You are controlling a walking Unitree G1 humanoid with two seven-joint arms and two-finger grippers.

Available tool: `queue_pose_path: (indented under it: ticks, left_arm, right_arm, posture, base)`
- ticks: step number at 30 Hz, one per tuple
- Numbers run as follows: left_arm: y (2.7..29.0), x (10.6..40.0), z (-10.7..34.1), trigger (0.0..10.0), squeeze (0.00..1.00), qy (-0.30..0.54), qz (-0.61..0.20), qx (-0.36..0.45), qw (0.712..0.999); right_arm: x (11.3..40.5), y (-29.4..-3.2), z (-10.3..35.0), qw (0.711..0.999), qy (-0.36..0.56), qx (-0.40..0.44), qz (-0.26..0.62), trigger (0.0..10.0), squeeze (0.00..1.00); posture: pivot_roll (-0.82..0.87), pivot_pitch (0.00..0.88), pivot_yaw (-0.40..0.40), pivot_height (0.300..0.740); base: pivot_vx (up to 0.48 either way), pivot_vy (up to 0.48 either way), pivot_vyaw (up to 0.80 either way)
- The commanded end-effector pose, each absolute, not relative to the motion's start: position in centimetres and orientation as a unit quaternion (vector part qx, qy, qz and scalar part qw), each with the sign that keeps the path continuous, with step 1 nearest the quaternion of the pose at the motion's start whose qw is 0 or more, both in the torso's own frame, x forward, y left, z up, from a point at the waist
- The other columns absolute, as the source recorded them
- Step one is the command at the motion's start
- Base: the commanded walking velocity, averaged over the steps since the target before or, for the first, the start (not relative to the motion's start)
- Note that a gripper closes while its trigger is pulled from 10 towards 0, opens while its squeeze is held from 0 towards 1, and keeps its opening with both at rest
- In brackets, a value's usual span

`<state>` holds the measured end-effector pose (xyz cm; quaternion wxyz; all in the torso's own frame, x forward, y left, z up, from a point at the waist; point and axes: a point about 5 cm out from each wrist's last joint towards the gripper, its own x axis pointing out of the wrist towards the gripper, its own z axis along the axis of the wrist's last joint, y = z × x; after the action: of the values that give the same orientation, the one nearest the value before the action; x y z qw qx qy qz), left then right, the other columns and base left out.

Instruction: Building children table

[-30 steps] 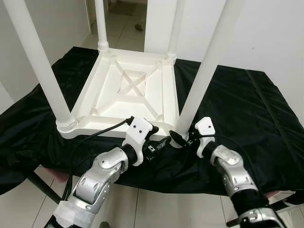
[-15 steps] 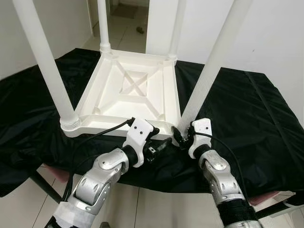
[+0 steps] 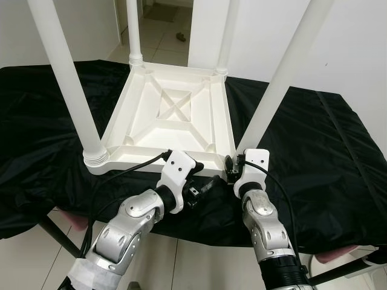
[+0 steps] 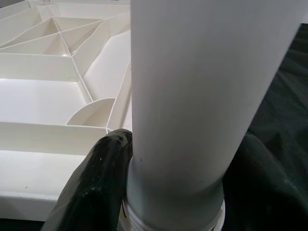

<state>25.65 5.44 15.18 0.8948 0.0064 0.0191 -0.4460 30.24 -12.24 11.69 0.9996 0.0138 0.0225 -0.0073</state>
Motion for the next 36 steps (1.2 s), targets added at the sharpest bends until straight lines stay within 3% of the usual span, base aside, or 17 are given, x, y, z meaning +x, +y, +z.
queue_pose_path:
  ticks: [1,2,3,9,15,16,17,18,23,24,29,30,33,34,36]
  left_arm:
    - [5.3,25.7,15.1,10.0,0.00,0.023,-0.452,0.004,0.892]
    - [5.3,25.7,15.1,10.0,0.00,0.023,-0.452,0.004,0.892]
    - [5.3,25.8,15.2,10.0,0.00,0.022,-0.451,0.004,0.892]
    - [5.3,26.2,15.5,10.0,0.00,0.016,-0.448,0.004,0.894]
    - [5.4,26.4,15.7,10.0,0.00,0.014,-0.448,0.006,0.894]
    - [5.4,26.4,15.7,10.0,0.00,0.012,-0.448,0.007,0.894]
    - [5.4,26.4,15.7,10.0,0.00,0.012,-0.448,0.007,0.894]
    - [5.4,26.5,15.8,10.0,0.00,0.011,-0.448,0.008,0.894]
    - [5.4,26.6,15.9,10.0,0.00,0.010,-0.449,0.009,0.893]
    - [5.4,26.9,16.1,10.0,0.00,0.007,-0.451,0.011,0.893]
    - [5.4,27.1,16.2,10.0,0.00,0.004,-0.451,0.012,0.893]
    - [5.4,27.1,16.3,10.0,0.00,0.003,-0.450,0.012,0.893]
    - [5.4,27.1,16.3,10.0,0.00,0.002,-0.450,0.012,0.893]
    - [5.4,27.1,16.3,10.0,0.00,0.002,-0.449,0.012,0.893]
    - [5.4,27.1,16.3,10.0,0.00,0.001,-0.449,0.012,0.893]
  right_arm:
    - [30.3,-13.1,10.8,0.998,0.051,0.013,-0.030,10.0,0.00]
    - [30.3,-13.0,10.9,0.998,0.050,0.011,-0.025,10.0,0.00]
    - [30.4,-13.1,11.1,0.999,0.041,0.018,-0.014,10.0,1.00]
    - [31.2,-14.2,12.1,0.996,0.016,-0.004,0.092,10.0,1.00]
    - [31.5,-14.9,12.2,0.990,0.023,-0.023,0.139,10.0,1.00]
    - [31.7,-15.1,12.4,0.983,0.019,-0.042,0.178,10.0,0.36]
    - [31.7,-15.1,12.4,0.983,0.019,-0.042,0.178,10.0,0.36]
    - [31.8,-15.2,12.8,0.975,0.010,-0.059,0.215,10.0,0.00]
    - [32.0,-15.3,13.0,0.966,0.004,-0.077,0.248,10.0,0.00]
    - [32.5,-15.1,13.2,0.948,-0.005,-0.108,0.299,10.0,0.00]
    - [32.9,-14.8,13.1,0.934,-0.004,-0.124,0.334,10.0,0.00]
    - [32.9,-14.7,13.1,0.931,-0.003,-0.123,0.344,4.6,0.00]
    - [32.9,-14.6,12.9,0.926,0.000,-0.128,0.355,4.6,0.00]
    - [32.8,-14.7,12.6,0.921,0.007,-0.130,0.367,0.0,0.00]
    - [32.7,-14.8,12.3,0.918,0.013,-0.134,0.373,0.0,0.00]
  posture:
    - [0.06,0.000,-0.058,0.740]
    - [0.06,0.000,-0.058,0.740]
    - [0.06,0.000,-0.058,0.740]
    - [0.05,0.000,-0.048,0.740]
    - [0.05,0.000,-0.045,0.740]
    - [0.05,0.000,-0.045,0.740]
    - [0.05,0.000,-0.045,0.740]
    - [0.05,0.000,-0.035,0.740]
    - [0.04,0.000,-0.029,0.740]
    - [0.05,0.000,-0.028,0.740]
    - [0.05,0.000,-0.028,0.740]
    - [0.05,0.000,-0.028,0.740]
    - [0.05,0.000,-0.028,0.740]
    - [0.05,0.000,-0.033,0.740]
    - [0.06,0.000,-0.035,0.740]
  base:
    - [0.000,0.000,0.00]
    - [0.000,0.000,0.00]
    - [0.000,0.000,0.00]
    - [0.000,0.000,0.00]
    - [0.000,0.000,0.00]
    - [0.000,0.000,0.00]
    - [0.000,0.000,0.00]
    - [0.000,0.000,0.00]
    - [0.000,0.000,0.00]
    - [0.000,0.000,0.00]
    - [0.000,0.000,0.00]
    - [0.000,0.000,0.00]
    - [0.000,0.000,0.00]
    - [0.000,0.000,0.00]
    - [0.000,0.000,0.00]
